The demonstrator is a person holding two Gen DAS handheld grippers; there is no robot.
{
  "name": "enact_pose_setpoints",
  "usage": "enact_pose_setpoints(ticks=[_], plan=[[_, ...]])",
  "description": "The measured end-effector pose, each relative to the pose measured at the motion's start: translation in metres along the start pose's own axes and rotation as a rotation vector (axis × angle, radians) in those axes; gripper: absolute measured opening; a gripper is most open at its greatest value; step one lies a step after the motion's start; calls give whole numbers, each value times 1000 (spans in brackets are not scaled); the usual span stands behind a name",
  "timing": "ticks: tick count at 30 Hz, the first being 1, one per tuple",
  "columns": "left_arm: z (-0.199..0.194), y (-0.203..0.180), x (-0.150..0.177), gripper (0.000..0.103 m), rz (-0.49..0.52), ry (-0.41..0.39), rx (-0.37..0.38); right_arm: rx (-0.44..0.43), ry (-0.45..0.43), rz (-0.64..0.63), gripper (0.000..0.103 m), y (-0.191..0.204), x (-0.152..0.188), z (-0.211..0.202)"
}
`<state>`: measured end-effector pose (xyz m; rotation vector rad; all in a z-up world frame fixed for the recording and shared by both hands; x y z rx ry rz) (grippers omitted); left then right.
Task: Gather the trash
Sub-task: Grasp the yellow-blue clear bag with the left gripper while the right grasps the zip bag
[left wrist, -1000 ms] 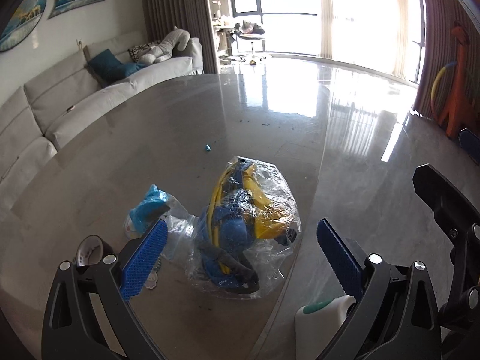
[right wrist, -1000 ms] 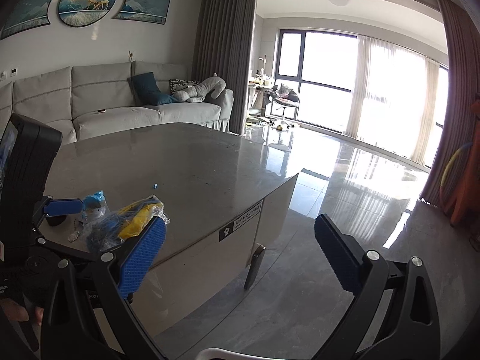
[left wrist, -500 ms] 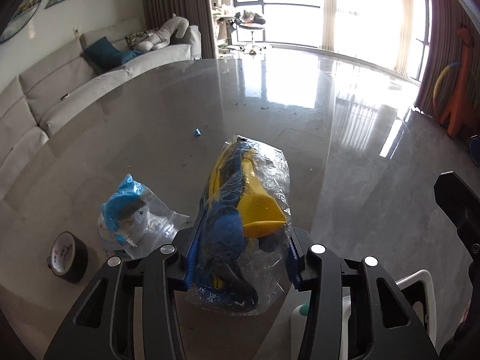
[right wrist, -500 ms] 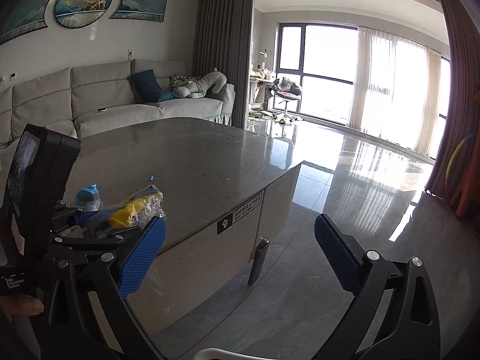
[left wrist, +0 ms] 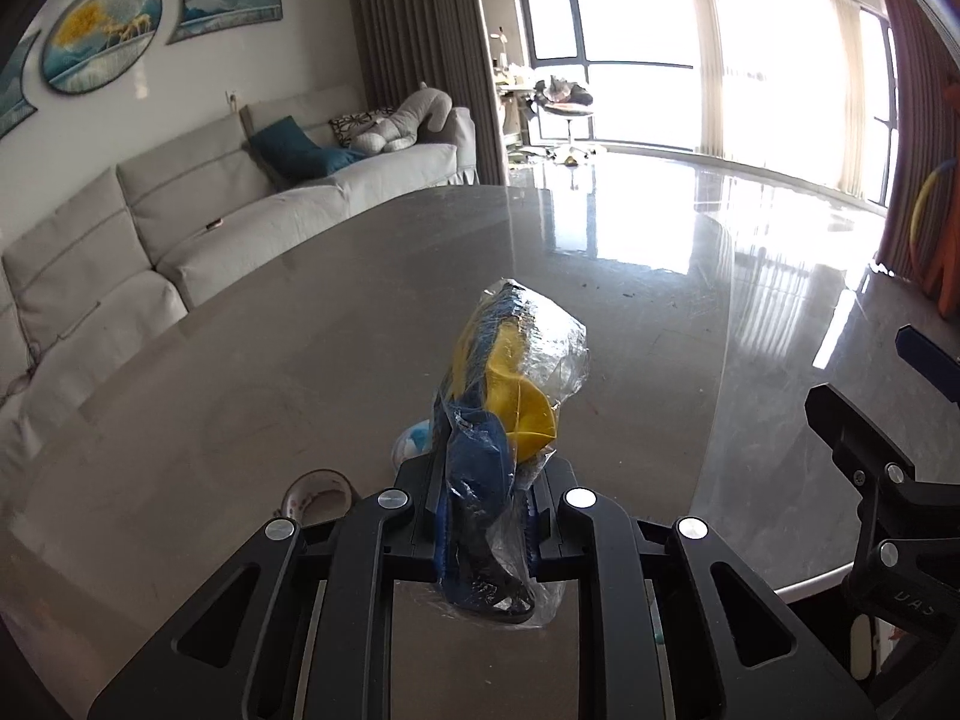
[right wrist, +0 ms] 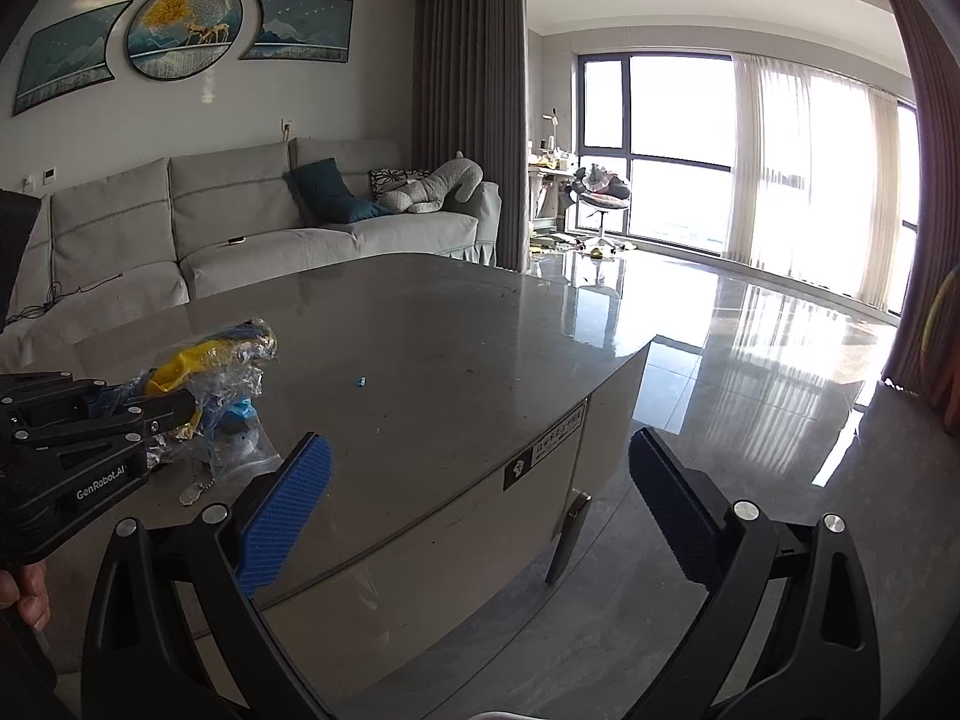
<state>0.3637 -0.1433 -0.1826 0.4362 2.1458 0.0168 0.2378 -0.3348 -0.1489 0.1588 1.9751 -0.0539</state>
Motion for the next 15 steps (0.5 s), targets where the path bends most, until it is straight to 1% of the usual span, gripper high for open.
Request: enact_pose_setpoints(ticks=[3, 8, 13, 15], plan=[[-12, 22, 2, 17, -13, -19, -45, -60, -3, 9, 99, 19, -6, 6], [-21, 59, 13, 17, -54, -15, -78, -130, 16, -39, 99, 58, -8, 24], [-17, 85, 16, 17, -84, 1, -99, -209, 106, -51, 99, 89, 2, 59], [-16, 91, 18, 17, -96, 5, -98, -231, 143, -91, 99, 103, 9, 71]])
Point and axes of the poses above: each gripper's, at about its wrist camera, not at the fingertips, and z roughly the way its jaws point, y to its left, x to its underside, the point moved 2 cm from there along z, roughly the way its jaws point, and after that the axes turned 3 degrees about -x, right-handed, at the moved point
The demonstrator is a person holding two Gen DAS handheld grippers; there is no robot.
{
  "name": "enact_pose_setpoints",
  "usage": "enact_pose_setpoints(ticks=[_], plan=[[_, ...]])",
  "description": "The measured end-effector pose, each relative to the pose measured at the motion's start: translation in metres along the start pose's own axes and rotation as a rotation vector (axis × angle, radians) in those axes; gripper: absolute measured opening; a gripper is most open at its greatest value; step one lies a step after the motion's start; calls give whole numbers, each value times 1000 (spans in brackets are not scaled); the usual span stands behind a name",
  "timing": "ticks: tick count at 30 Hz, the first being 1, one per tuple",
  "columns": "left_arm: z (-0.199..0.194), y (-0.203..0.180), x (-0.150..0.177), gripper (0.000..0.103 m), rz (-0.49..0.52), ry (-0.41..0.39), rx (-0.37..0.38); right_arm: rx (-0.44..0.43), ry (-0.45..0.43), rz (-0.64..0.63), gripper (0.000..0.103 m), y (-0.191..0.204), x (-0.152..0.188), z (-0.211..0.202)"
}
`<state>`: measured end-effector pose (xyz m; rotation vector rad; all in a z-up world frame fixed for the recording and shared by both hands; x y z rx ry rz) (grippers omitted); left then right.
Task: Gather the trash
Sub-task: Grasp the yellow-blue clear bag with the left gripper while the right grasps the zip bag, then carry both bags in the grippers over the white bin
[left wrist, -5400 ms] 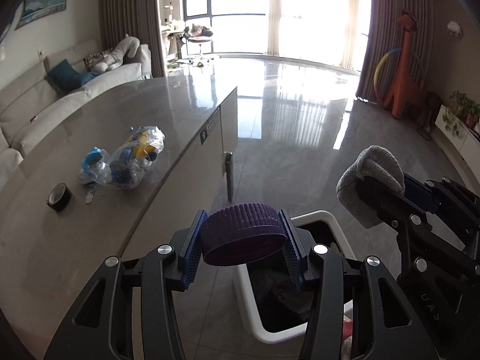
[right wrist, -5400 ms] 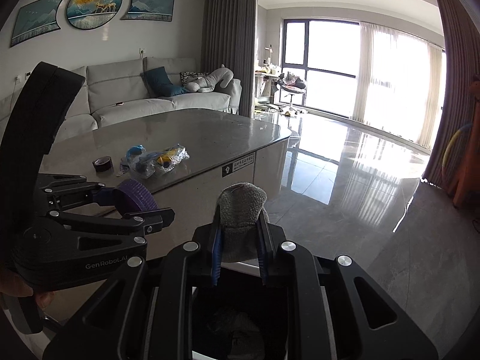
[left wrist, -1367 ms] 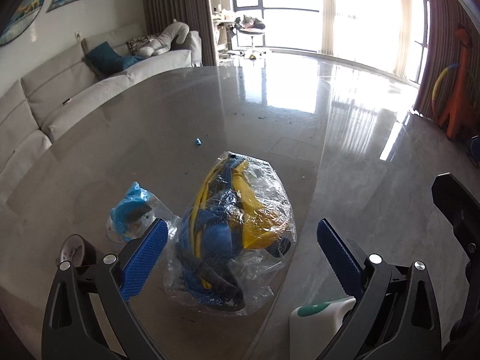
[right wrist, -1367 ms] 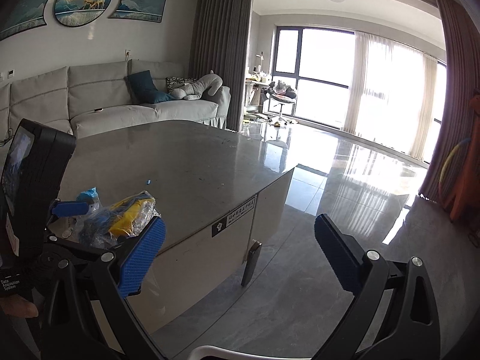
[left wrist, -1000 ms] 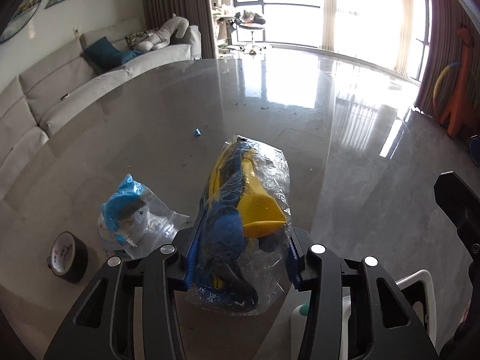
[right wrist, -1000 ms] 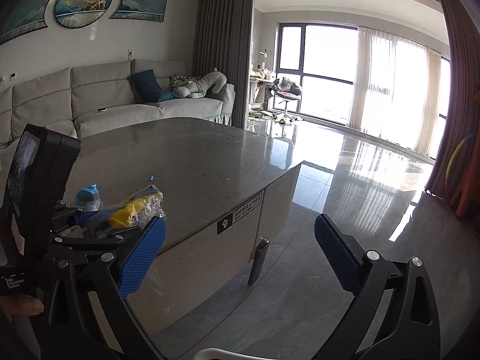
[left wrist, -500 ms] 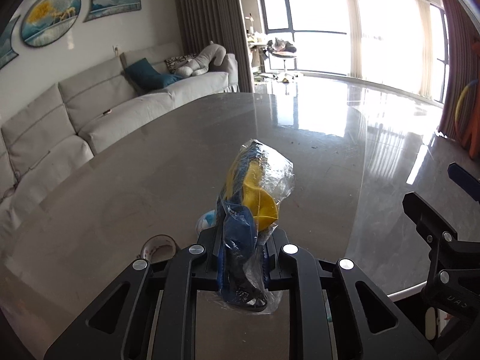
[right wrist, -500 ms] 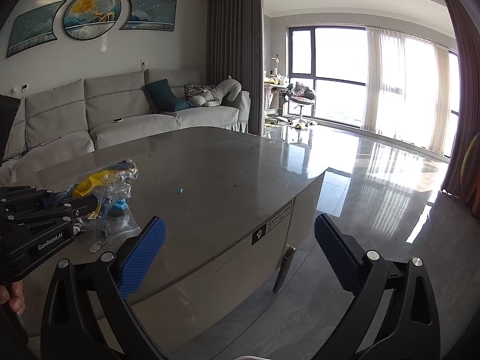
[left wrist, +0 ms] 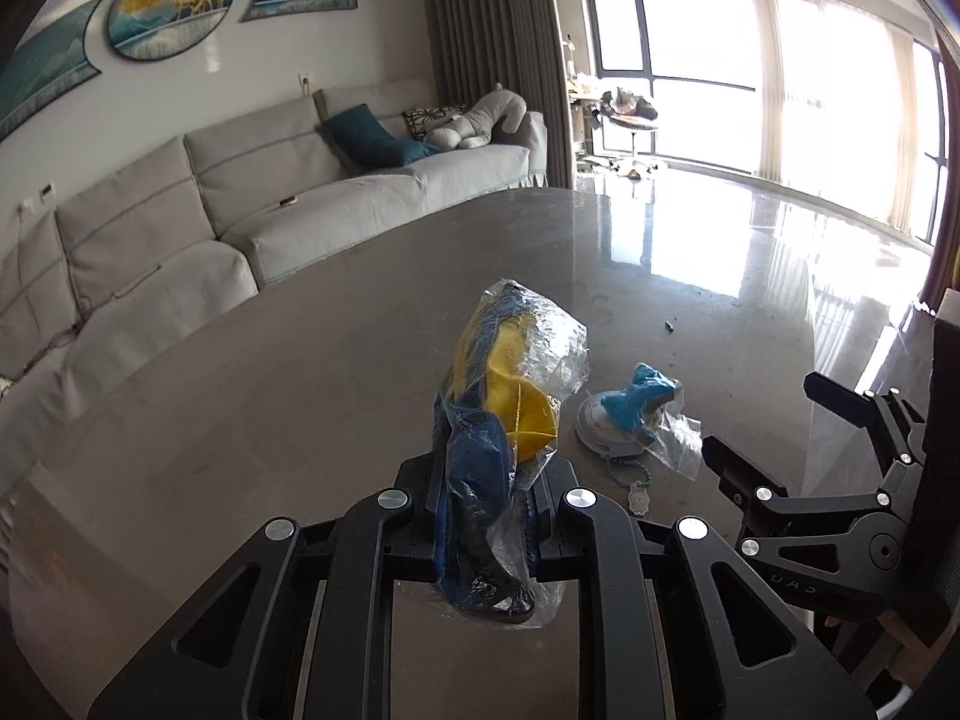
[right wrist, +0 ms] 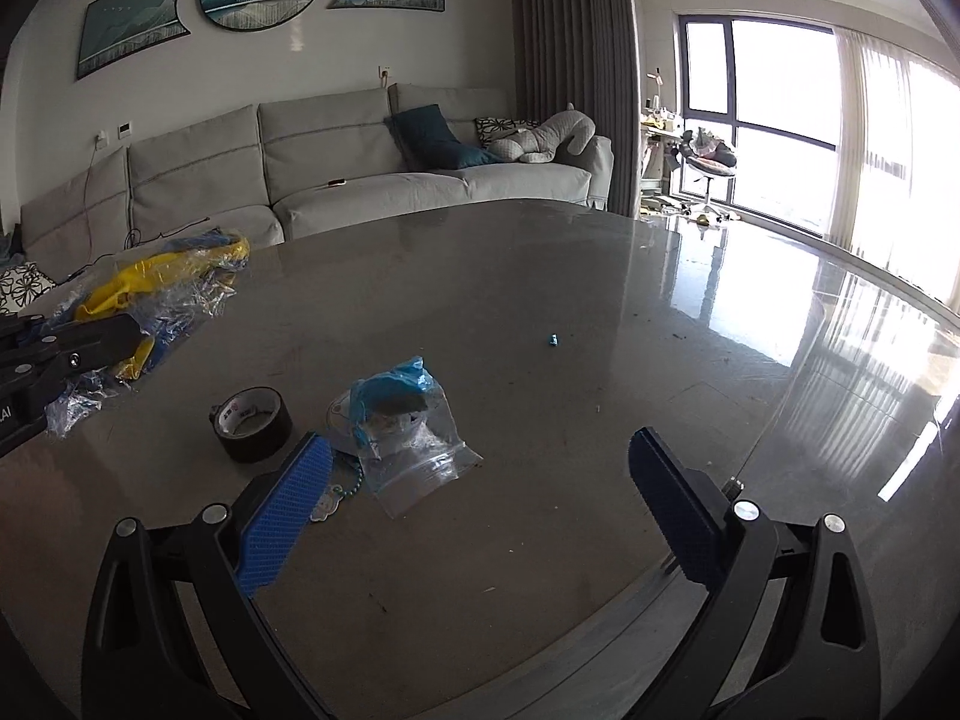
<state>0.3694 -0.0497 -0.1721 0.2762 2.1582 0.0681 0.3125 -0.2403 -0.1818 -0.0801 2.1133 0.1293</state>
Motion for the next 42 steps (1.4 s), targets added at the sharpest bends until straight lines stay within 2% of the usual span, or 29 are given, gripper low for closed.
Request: enact_pose_setpoints(ticks=[3, 7, 15, 16, 17, 19, 23, 33, 42], plan=[[3, 7, 1, 17, -7, 9, -5, -35, 57, -58, 98, 15, -1, 22], [8, 13, 3, 17, -15, 20, -14, -82, 122, -73, 76, 22, -3, 39], [13, 22, 3, 17, -34, 29, -21, -104, 169, -47, 76, 19, -11, 50], [13, 21, 3, 17, -35, 29, -19, -97, 178, -57, 73, 20, -12, 52], [12, 18, 3, 17, -35, 30, -20, -113, 180, -60, 62, 21, -13, 53], [11, 16, 4, 17, -31, 28, -20, -152, 187, -38, 49, 20, -13, 52], [11, 14, 5, 17, -30, 29, -17, -170, 187, -35, 41, 20, -11, 47], [3, 20, 6, 18, -45, 5, 22, -172, 95, 3, 37, 15, -21, 2], [-17, 1, 7, 18, -12, -10, 95, -122, 30, -17, 37, 8, -10, -59]])
Point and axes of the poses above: each gripper's, at about its wrist camera, not at the fingertips, and z roughly the way its jaws point, y to its left, x to its underside, the point moved 2 cm from there along z, roughly the way its jaws point, and after that the axes turned 3 degrees about -x, right-handed, at the moved point
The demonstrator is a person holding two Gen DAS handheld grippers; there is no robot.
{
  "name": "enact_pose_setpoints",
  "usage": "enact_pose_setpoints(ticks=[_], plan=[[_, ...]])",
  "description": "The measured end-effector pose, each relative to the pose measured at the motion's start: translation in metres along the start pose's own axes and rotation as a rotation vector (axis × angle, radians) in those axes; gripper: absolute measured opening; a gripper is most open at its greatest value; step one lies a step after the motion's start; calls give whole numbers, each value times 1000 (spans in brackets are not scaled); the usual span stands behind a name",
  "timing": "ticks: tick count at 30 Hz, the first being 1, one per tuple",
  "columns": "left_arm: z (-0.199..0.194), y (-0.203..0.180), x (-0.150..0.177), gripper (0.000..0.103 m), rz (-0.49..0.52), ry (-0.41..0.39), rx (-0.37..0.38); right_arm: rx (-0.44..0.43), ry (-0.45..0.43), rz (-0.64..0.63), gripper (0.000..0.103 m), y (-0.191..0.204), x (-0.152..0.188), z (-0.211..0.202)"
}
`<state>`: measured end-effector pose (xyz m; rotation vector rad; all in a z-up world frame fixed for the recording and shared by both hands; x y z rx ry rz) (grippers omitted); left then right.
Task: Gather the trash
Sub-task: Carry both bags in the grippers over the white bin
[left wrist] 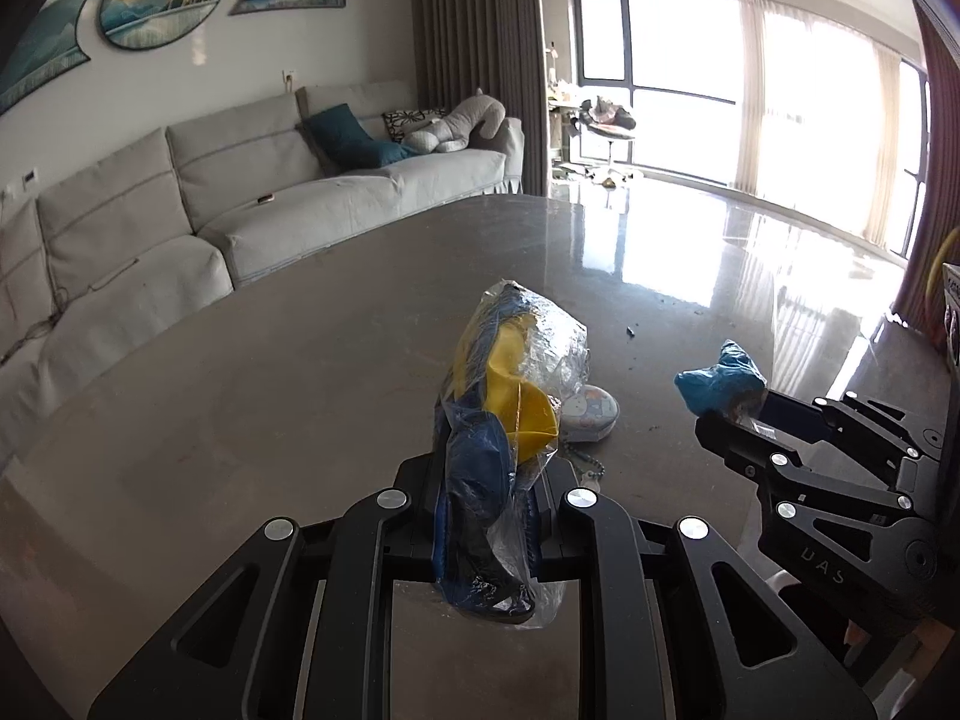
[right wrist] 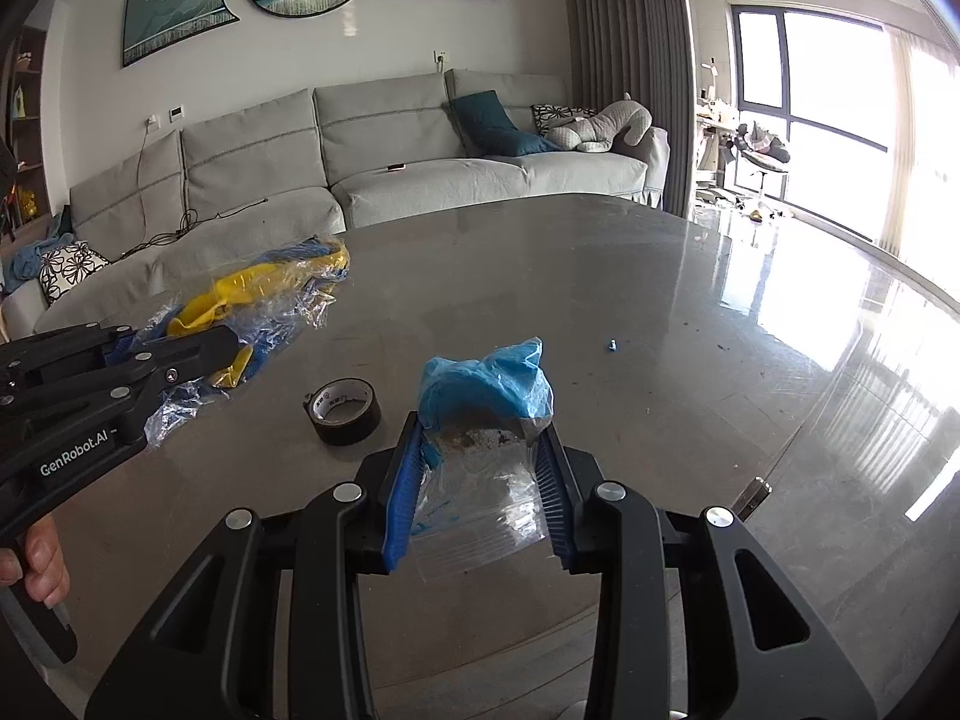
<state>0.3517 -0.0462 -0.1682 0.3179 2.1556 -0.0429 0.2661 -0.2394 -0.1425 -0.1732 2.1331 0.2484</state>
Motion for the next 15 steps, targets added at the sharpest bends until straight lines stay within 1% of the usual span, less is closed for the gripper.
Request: enact_pose_setpoints(ticks=[3, 7, 10, 15], plan=[[-5, -17, 3, 18, 28, 9, 53, 25, -9, 23, 37, -6, 8, -19], [-15, -48, 13, 18, 97, 17, 122, 70, -41, 12, 37, -8, 14, -48], [-24, -66, 18, 18, 136, 12, 152, 91, -44, 20, 37, -13, 24, -65], [-36, -87, 22, 18, 163, 1, 189, 123, -30, 33, 37, -19, 40, -83]])
Point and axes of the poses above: each gripper's, at about its wrist camera, not at the fingertips, and z roughly the way its jaws point, y to its left, x to its underside, the point moved 2 cm from there along z, roughly the way its jaws point, and after that the axes turned 3 degrees about -x, right-handed, at the moved point
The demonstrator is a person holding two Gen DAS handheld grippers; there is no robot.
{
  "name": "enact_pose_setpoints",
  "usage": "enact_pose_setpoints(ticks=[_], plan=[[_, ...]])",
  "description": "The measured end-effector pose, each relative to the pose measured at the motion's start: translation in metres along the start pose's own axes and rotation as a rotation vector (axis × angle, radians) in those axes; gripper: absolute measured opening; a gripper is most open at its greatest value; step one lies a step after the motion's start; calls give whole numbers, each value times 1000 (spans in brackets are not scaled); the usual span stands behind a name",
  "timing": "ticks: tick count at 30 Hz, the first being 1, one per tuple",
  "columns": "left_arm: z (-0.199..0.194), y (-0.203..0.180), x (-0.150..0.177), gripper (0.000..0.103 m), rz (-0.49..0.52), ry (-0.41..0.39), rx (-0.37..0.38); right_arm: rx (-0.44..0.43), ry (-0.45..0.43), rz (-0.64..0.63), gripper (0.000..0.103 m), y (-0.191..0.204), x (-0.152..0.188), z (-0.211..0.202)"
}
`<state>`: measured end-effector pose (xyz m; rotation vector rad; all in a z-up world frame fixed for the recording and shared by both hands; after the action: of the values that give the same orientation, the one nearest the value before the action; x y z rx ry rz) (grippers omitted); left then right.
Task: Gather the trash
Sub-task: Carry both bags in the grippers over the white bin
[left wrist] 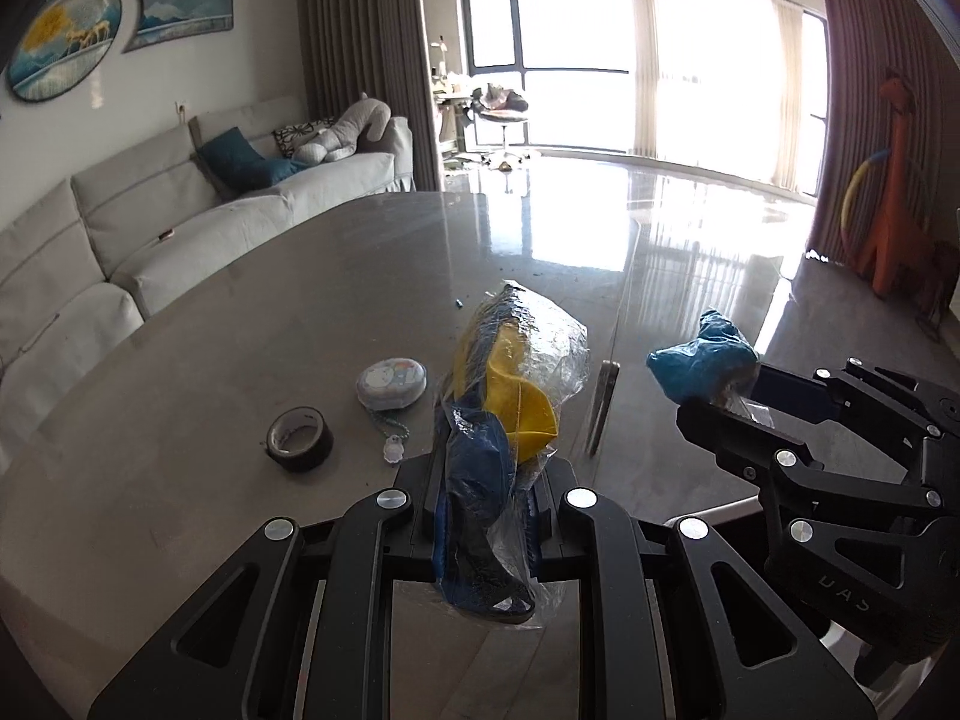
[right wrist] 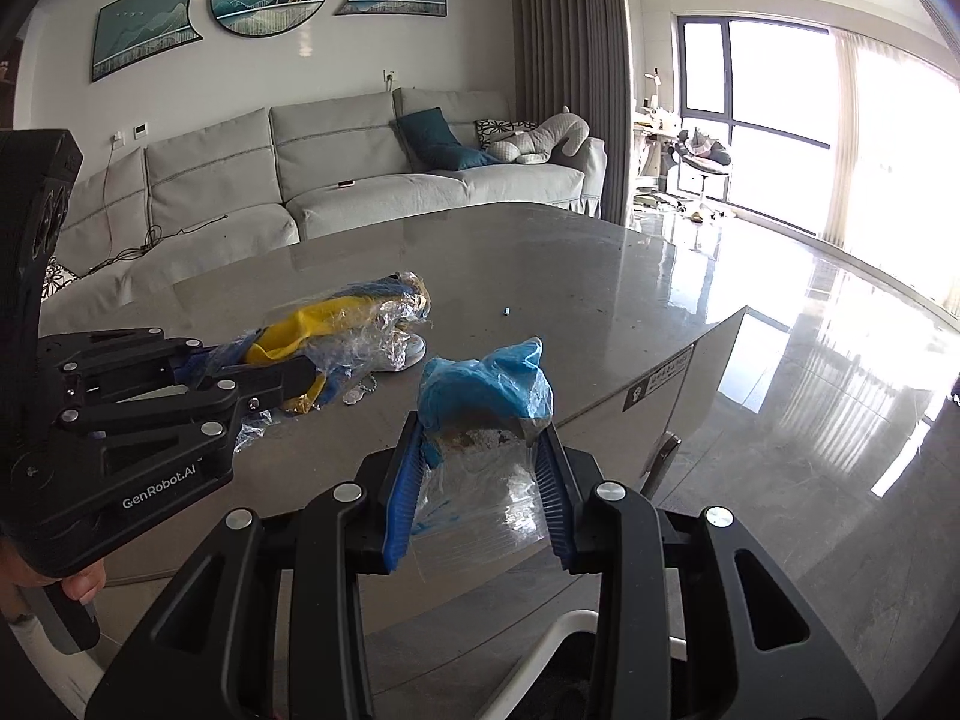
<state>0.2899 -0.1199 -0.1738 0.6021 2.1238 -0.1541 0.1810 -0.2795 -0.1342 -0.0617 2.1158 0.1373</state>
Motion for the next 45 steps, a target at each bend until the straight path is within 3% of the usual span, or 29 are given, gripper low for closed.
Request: enact_pose_setpoints(ticks=[14, 19, 27, 36, 45], plan=[[-7, -70, 16, 18, 48, 23, 105, 90, 33, 48, 37, -32, 50, -49], [-3, -100, 38, 18, 45, 86, 178, 128, 52, 78, 37, -47, 68, -60], [1, -159, 63, 18, 171, 119, 253, 204, 76, 118, 37, -74, 96, -76], [17, -187, 73, 18, 241, 171, 285, 262, 100, 169, 37, -101, 125, -82], [36, -210, 79, 19, 264, 221, 319, 257, 95, 221, 37, -115, 133, -77]])
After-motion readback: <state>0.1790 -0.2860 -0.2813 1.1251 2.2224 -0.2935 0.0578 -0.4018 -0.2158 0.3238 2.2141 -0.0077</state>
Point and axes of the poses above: each gripper's, at about its wrist camera, not at the fingertips, and z roughly the way its jaws point, y to its left, x to its underside, the point moved 2 cm from there along z, roughly the way its jaws point, and after that the axes turned 3 degrees about -x, right-handed, at the moved point
